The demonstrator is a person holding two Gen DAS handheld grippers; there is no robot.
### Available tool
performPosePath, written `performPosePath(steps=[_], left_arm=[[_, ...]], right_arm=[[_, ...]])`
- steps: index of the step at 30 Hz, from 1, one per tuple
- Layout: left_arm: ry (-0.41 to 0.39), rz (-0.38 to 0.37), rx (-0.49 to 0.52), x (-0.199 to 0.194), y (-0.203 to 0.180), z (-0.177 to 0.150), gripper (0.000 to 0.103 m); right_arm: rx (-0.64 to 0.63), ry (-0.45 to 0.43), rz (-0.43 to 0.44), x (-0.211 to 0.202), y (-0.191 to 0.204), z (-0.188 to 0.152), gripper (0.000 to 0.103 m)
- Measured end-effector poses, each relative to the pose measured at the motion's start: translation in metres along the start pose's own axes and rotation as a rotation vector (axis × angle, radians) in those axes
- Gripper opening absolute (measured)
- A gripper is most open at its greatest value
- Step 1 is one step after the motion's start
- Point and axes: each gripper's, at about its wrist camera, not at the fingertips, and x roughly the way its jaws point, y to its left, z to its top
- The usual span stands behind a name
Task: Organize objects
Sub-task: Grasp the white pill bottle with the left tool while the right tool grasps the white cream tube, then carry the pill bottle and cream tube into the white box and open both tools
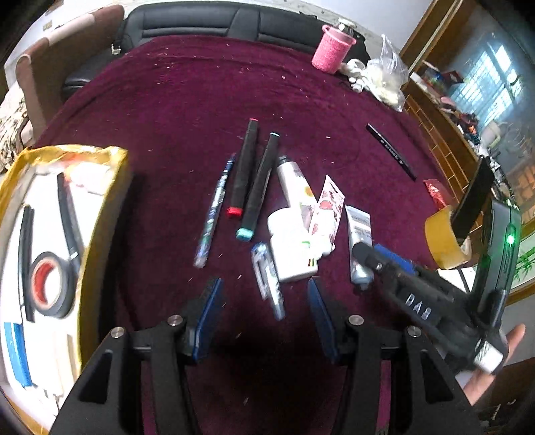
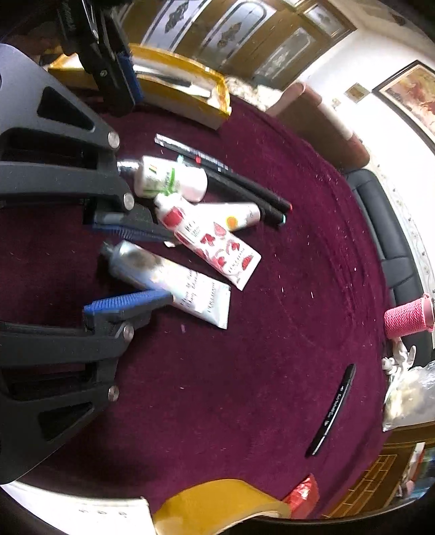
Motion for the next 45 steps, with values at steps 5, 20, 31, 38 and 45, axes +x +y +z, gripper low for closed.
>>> performPosePath(steps=[5,20,31,38,45], left_arm=[[0.026,0.013,0.039,0.022,-0.017,0.011,0.052],[0.025,0.079,0.135,0.045,-0.037,0.017,0.037],[0.077,-0.03,0.135,0.017,-0.024,-0.023,0.035],[0.097,-0.026,0.147,-0.016,-0.01,-0.06,0.035],[0.121,-0.011,0.123,0.001,0.003,-0.068,0.037]], right_arm=[[0.014,0.018,0.019,0.001,-0.013,-0.007,0.029],[0.024,0.032,0.057,-0.007,-0.023,-0.021,0.026],[-0.007,0.052,0.052,-0.019,-0.02,-0.039,0.026],[-0.031,0.101,0.125,-0.032,-0.005,-0.072,0.026],[-0.063,0.106,0.158,-0.032,0.018,-0.084,0.026]])
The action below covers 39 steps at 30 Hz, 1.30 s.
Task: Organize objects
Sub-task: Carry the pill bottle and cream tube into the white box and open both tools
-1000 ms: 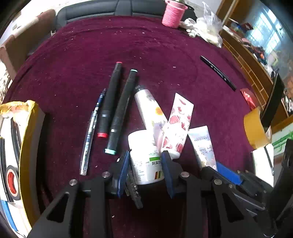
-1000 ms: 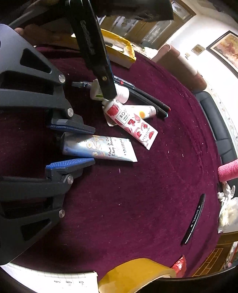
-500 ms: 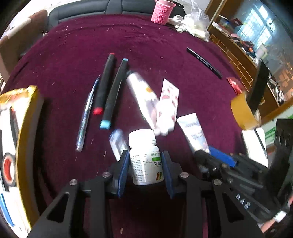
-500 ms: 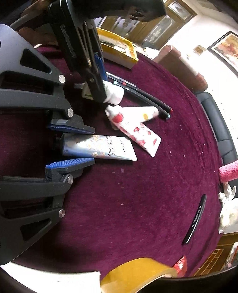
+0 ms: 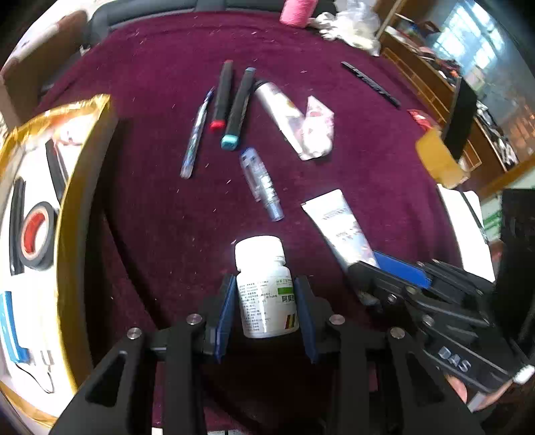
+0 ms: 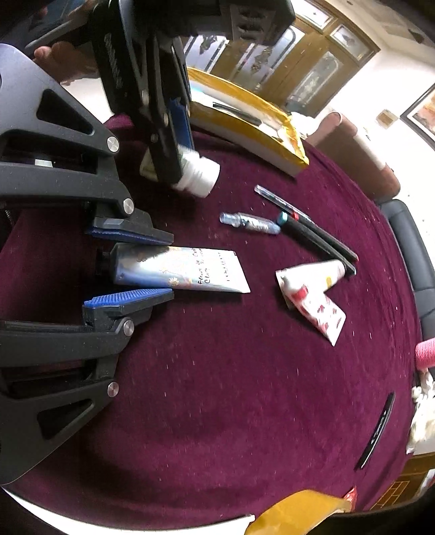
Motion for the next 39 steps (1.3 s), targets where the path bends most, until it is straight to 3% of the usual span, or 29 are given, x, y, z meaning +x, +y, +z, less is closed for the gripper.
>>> performPosePath(steps=[2,6,15,23,31,39], left_arm=[[-0.004,-0.029,-0.024,0.004,0.004,-0.002,0.035],[-0.038,0.002,-0.005,0.0,0.0,-0.008,0.033],[-0.114,-0.077,-0.085,-0.037,0.02,-0.013,0.033],[-0.168,-0.153,-0.205,-0.087,0.067,-0.019,0.033],[-0.24,-0.02,-0.309,-0.136,0.138,-0.019,0.033],[-0.214,0.069,-0.403,-0.122,0.214,-0.012,0.033]], right_arm=[[0.002,0.004,-0.005,0.002,0.002,-0.001,0.026],[0.022,0.007,-0.004,0.0,0.0,-0.005,0.026],[0.007,-0.019,0.02,-0.007,0.01,-0.003,0.026],[-0.055,-0.021,0.133,-0.011,0.041,0.002,0.026],[-0.152,0.001,0.223,0.002,0.089,0.022,0.026],[-0.228,0.045,0.284,0.035,0.139,0.057,0.026]])
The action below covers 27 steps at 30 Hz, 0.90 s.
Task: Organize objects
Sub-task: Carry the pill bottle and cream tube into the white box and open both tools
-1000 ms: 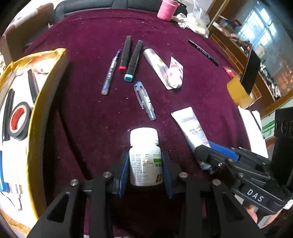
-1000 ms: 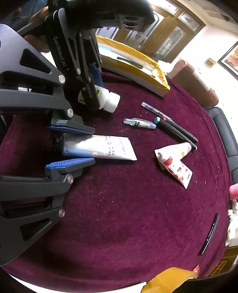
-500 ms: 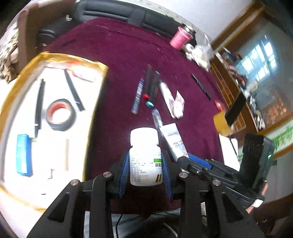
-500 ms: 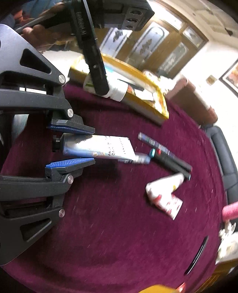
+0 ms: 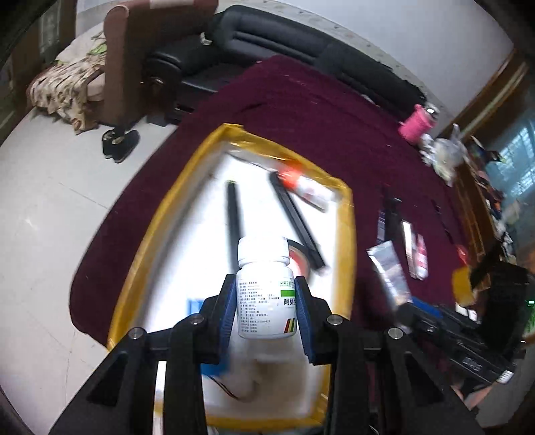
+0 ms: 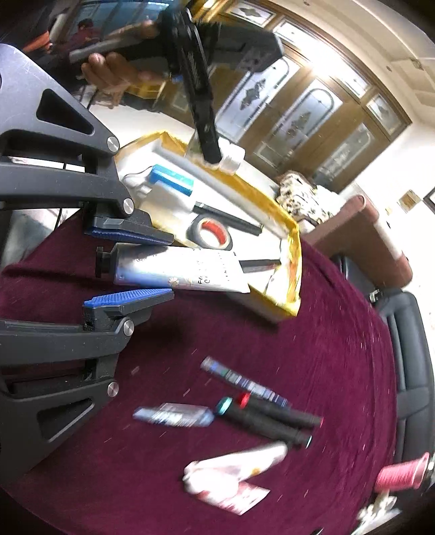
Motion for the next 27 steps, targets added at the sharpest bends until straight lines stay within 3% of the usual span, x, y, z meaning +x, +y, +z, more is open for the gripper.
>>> performPosePath(steps=[6,17,27], left_arm=[[0.062,0.055,-0.017,0.036,0.027,0.016,0.033],[0.077,0.09,0.015,0.051,0.032,0.02,0.033],[0.111,0.231,0.116,0.063,0.018,0.017,0.033]], right_arm=[[-0.046,0.034,0.006,0.036,0.019,0.032,0.026],[-0.065,0.121,0.013,0.103,0.028,0.082,0.026],[-0.095,0.189,-0.048,0.153,0.037,0.105,0.026]])
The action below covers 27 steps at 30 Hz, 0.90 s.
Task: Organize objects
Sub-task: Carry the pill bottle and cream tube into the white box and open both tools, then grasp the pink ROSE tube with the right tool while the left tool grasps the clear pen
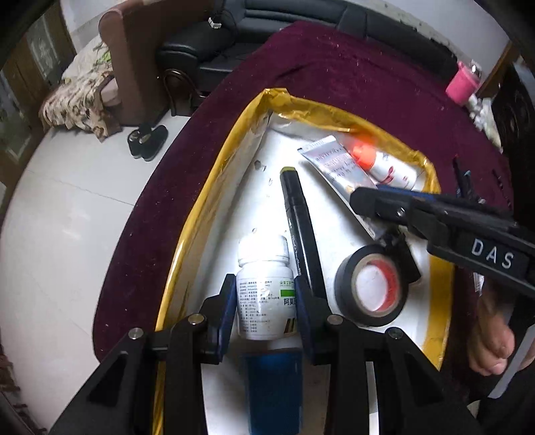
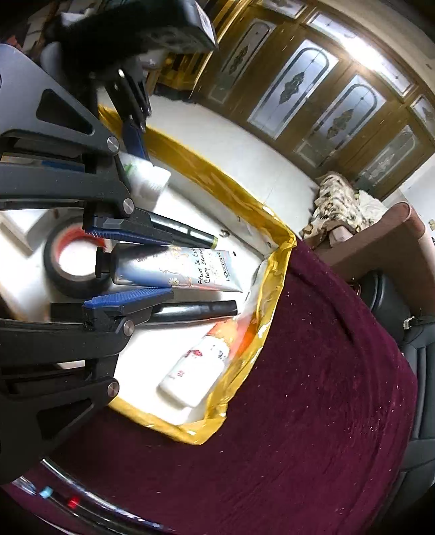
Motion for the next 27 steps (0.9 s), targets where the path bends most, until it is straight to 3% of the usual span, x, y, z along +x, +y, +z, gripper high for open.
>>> performPosePath(steps=[9,14,16,18,20,23,27], left_arm=[[0.004,0.035,0.021,0.002,-0.003,0.0,0.034],[-0.008,-0.01,0.008,-0.002,0.003,0.001,0.035],[-0.023,-0.057,-0.021,-0.007,0.007,-0.002,0.043],[-0.042,-0.051,-0.033,-0.012,0.009,-0.004,0.057],[-0.05,-0.061,-0.033,-0.015,0.008,-0.006,0.062],[-0.052,-0.031,-0.028,-0.016,0.003,-0.01,0.062],[-0.134,-0.086,-0.073,-0.041,-0.001,-0.02,0.062]], right_arm=[[-0.044,-0.003,-0.086,0.015,0.007,0.005,0.027],[-0.023,-0.02,-0.072,0.015,0.005,0.005,0.027],[-0.024,-0.032,-0.067,0.012,0.002,0.001,0.028],[-0.038,-0.05,-0.071,0.007,0.002,0.0,0.035],[-0.036,-0.068,-0.057,-0.001,0.003,-0.003,0.035],[-0.025,-0.093,-0.029,-0.017,0.003,-0.007,0.035],[-0.021,-0.137,0.023,-0.05,0.003,-0.027,0.035]])
